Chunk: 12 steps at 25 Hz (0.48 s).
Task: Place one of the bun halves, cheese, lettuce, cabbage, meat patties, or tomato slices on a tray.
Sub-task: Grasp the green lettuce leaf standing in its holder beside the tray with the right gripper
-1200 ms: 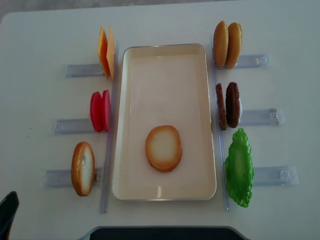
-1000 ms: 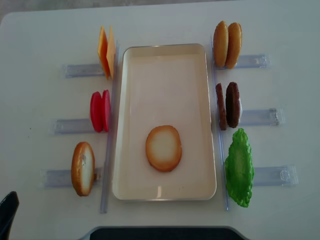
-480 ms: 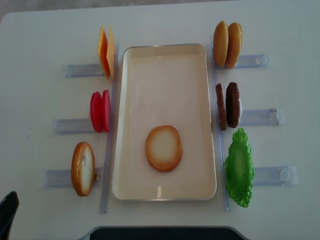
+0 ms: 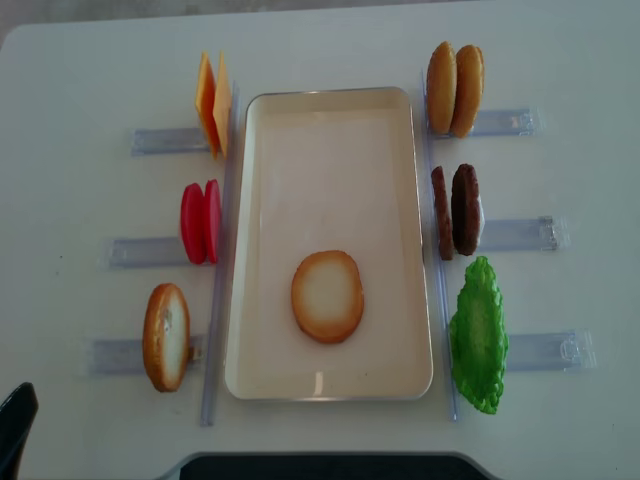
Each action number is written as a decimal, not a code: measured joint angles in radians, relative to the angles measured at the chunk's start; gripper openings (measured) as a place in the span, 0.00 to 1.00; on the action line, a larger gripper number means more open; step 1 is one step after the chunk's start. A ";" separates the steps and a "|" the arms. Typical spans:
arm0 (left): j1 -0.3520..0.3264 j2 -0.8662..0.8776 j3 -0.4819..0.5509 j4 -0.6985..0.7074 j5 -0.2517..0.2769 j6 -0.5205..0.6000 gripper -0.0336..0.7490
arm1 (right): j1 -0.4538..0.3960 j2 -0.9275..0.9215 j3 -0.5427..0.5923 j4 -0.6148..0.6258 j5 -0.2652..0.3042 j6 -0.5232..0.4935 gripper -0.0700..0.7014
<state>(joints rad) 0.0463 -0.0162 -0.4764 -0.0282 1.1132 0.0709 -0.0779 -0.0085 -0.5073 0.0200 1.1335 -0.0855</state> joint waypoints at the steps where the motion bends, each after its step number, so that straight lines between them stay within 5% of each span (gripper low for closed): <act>1: 0.000 0.000 0.000 0.000 0.000 0.000 0.73 | 0.000 0.000 0.000 0.000 0.000 0.000 0.85; 12: 0.000 0.000 0.000 0.000 0.000 0.000 0.73 | 0.000 0.000 0.000 0.000 0.000 0.000 0.85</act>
<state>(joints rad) 0.0463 -0.0162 -0.4764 -0.0282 1.1132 0.0709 -0.0779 -0.0085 -0.5073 0.0200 1.1335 -0.0855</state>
